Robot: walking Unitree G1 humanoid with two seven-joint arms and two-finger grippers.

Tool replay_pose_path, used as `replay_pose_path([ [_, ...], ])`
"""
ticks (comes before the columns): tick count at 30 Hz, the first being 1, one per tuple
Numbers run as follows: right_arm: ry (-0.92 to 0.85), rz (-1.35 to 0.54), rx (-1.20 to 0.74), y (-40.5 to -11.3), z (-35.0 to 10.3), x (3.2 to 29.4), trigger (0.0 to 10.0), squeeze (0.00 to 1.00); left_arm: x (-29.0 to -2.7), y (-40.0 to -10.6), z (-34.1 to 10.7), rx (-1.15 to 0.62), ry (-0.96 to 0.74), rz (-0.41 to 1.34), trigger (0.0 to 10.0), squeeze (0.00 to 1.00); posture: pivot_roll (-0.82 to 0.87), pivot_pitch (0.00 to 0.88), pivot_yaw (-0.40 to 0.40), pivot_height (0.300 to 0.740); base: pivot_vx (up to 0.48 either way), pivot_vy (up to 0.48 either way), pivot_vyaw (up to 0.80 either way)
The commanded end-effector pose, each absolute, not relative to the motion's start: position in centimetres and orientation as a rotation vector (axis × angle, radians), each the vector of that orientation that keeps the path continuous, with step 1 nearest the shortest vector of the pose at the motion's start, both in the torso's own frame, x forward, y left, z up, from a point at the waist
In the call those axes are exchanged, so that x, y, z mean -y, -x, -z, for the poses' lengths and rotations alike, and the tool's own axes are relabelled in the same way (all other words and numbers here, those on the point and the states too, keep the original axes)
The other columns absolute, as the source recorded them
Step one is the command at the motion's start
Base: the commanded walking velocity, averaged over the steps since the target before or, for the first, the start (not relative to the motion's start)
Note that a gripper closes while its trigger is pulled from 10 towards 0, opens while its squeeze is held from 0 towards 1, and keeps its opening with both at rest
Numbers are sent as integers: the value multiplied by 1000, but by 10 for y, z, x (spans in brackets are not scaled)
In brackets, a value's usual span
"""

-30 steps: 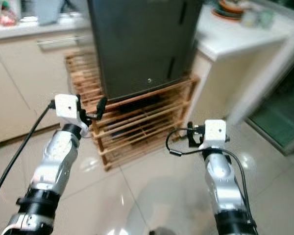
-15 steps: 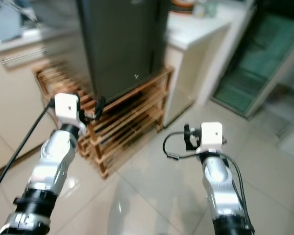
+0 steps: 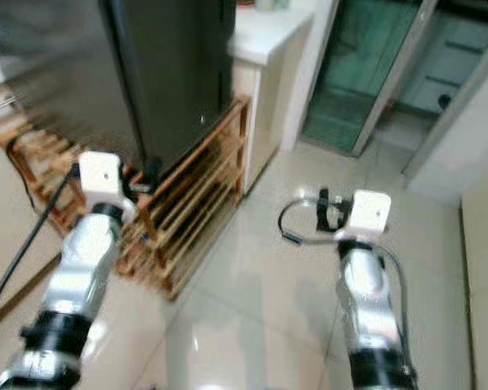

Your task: Restocking fridge

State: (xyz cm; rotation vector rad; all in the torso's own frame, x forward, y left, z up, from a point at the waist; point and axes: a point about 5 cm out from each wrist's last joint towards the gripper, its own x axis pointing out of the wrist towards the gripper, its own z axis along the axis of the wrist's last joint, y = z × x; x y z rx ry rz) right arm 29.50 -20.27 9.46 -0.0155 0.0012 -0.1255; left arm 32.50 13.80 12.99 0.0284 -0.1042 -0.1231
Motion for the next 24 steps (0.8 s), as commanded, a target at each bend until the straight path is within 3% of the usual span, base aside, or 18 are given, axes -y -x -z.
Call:
replay_pose_path([
  [1,30,113,48,-302,-106,199,10000,0,-136,-328,-143,154,-22,126,10000,0,-85,0,6,740,416,240,0],
  [6,42,93,54,-303,-108,195,10000,0,-137,-333,-150,175,20,82,10000,0,-93,0,2,740,377,289,0],
  [24,54,95,29,-301,-100,195,10000,0,-132,-336,-160,201,19,110,10000,0,-94,0,6,740,0,477,0],
])
